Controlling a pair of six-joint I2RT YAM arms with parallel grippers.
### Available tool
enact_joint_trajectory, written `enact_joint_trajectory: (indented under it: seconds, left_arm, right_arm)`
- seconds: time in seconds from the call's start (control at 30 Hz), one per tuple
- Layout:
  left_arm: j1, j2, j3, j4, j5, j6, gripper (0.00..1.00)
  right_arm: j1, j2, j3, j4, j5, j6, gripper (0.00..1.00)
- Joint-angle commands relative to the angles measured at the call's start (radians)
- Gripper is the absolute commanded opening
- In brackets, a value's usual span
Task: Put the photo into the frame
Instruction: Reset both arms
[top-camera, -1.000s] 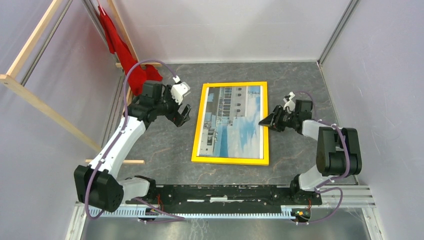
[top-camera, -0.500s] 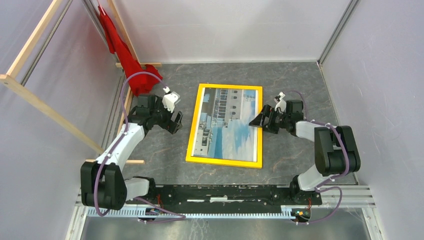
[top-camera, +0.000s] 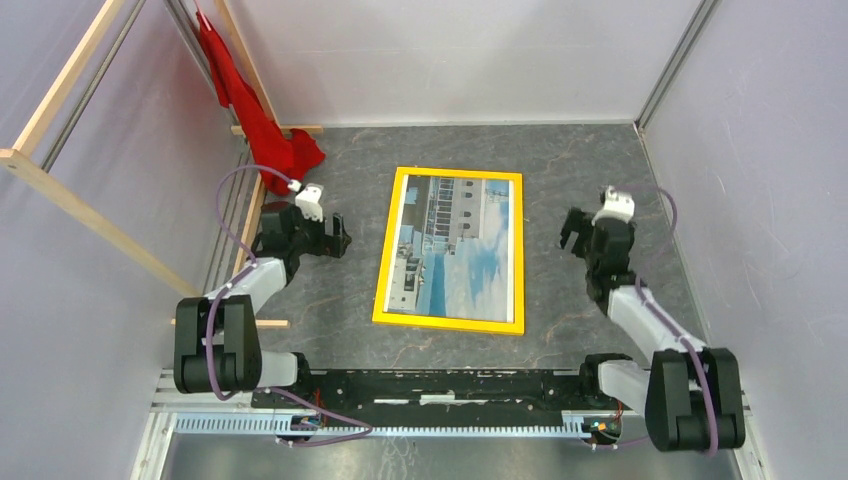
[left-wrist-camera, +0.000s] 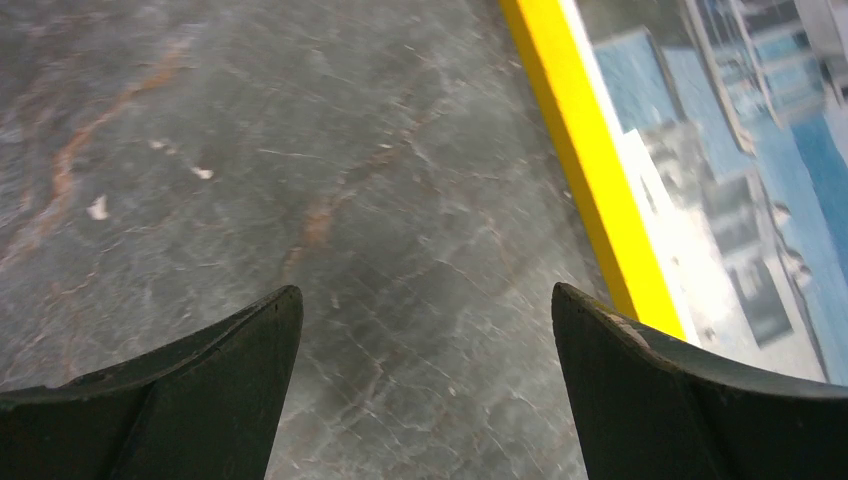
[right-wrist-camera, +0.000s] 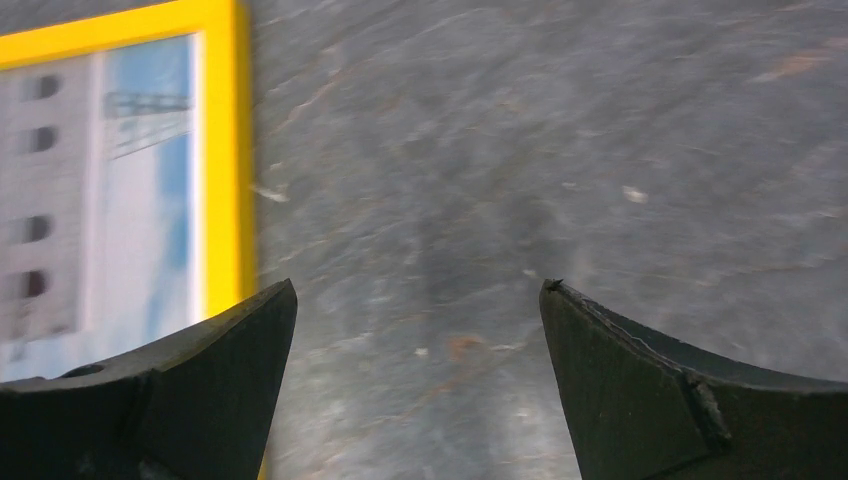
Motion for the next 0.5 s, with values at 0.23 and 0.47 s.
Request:
enact_joint_trajectory:
  seconds: [0.23, 0.47]
  left_arm:
    - [0.011, -0.011, -0.346, 0.871, -0.157, -0.151, 1.0]
    - [0.01, 0.12, -0.508, 1.307, -0.179, -0.142, 1.0]
  right_arm:
    - [0.0, -0.029, -0.435, 0.728, 0.427, -0.158, 0.98]
    - [0.0, -0.01, -0.545, 0.888, 0.437, -0.23, 0.98]
